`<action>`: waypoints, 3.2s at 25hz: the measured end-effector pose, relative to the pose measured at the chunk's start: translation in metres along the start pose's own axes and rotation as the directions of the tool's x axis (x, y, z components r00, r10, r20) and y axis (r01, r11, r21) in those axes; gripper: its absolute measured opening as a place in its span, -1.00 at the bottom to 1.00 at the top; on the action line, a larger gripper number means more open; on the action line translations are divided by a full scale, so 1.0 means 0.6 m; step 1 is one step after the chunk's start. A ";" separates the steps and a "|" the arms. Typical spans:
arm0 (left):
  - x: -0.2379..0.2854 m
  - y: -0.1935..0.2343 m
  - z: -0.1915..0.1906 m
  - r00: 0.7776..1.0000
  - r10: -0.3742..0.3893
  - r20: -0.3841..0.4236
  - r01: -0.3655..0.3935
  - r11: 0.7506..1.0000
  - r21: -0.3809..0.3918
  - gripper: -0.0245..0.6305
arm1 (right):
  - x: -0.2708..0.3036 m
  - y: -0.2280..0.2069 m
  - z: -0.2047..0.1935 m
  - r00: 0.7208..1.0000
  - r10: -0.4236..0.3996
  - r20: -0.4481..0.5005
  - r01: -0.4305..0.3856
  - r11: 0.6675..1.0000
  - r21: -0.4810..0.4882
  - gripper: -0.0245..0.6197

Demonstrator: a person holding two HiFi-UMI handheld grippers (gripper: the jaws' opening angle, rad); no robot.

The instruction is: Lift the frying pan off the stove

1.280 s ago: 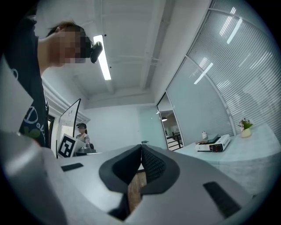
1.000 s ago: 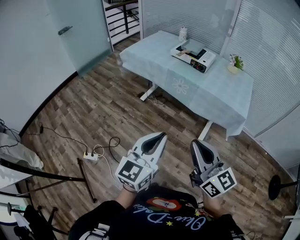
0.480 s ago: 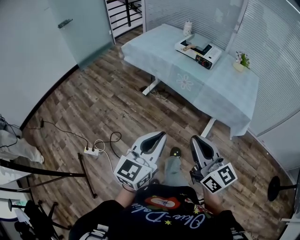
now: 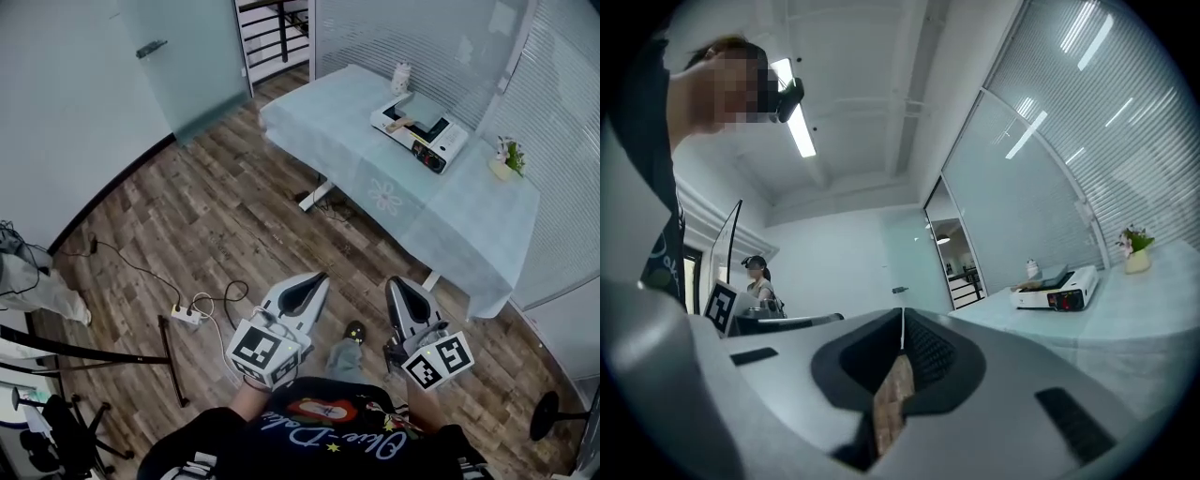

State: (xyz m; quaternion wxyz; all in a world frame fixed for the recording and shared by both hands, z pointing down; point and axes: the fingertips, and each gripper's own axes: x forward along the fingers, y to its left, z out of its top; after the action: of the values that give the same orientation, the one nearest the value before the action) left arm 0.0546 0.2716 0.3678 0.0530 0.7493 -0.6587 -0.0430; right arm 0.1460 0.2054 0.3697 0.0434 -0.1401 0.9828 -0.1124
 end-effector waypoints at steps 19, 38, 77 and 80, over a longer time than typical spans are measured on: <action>0.255 0.082 0.000 0.999 0.038 -0.037 -0.039 0.999 -0.010 -0.90 | 0.114 -0.269 0.032 1.000 -0.006 0.002 0.006 0.997 0.082 -0.92; 0.447 0.075 0.018 1.000 0.010 -0.025 -0.010 1.000 0.023 -0.90 | 0.142 -0.428 0.060 1.000 0.020 0.022 -0.023 0.992 0.121 -0.92; 0.652 0.366 0.053 0.991 -0.135 -0.022 0.134 0.991 -0.027 -0.90 | 0.453 -0.516 0.082 1.000 -0.021 0.015 0.019 0.994 0.112 -0.92; 0.677 0.397 0.058 0.984 -0.175 -0.022 0.174 0.984 -0.041 -0.90 | 0.482 -0.529 0.082 0.999 -0.050 0.008 0.049 0.993 0.105 -0.92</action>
State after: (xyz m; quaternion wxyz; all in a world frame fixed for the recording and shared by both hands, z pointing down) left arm -0.1317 -0.1624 0.3677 0.0720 0.8034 -0.5888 -0.0510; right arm -0.0406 -0.1842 0.3806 0.0533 -0.1627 0.9715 -0.1641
